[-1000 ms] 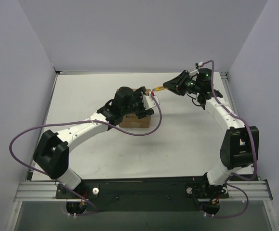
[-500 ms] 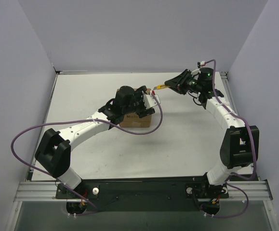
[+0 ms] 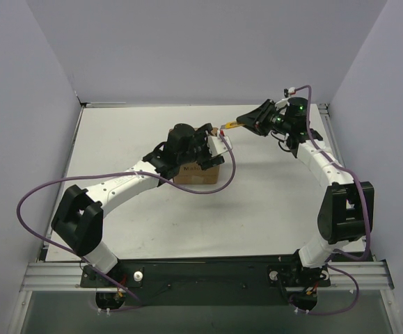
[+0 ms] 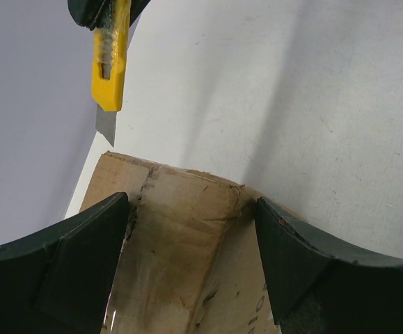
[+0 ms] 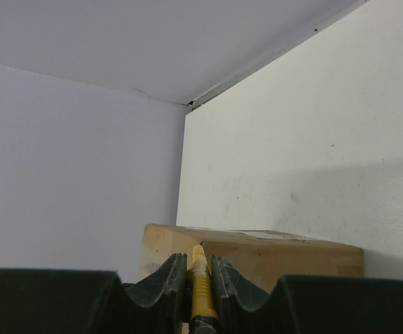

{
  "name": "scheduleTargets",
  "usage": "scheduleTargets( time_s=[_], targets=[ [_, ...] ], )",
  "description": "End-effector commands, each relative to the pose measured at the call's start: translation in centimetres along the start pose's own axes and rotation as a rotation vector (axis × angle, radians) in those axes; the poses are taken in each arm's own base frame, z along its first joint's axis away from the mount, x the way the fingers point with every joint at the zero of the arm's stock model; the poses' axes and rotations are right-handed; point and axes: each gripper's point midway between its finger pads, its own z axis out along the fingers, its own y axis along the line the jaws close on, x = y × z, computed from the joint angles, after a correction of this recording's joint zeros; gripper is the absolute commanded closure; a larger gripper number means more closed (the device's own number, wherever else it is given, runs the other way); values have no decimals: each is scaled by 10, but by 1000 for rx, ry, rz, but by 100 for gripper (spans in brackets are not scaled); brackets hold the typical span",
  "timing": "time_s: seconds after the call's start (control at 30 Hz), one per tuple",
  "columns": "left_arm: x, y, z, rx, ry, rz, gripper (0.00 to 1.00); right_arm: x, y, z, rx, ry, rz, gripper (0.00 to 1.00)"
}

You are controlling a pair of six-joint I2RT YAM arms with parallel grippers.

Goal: Unpack the express box

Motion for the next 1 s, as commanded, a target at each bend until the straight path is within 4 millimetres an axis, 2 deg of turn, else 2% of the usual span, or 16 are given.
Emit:
scheduleTargets(
  time_s=[0.0,0.43,0.6,0.8,0.97],
  targets=[
    [-8,9,2,-14,-14,-20,18,-5,32,-4,-88,-10,-71,100],
    [-5,9,5,-17,-13,-29,18,7,27,-4,-68,23,-107,100],
    [-3,9,6,-15,-11,-32,18,2,30,-7,-75,8,-111,100],
    [-4,9,5,-14,-12,-31,18,-16,38,-11,-95,-35,-145,100],
    [-4,8,5,-13,-10,-35,18,-12,35,-8,-90,-20,-139,100]
  ],
)
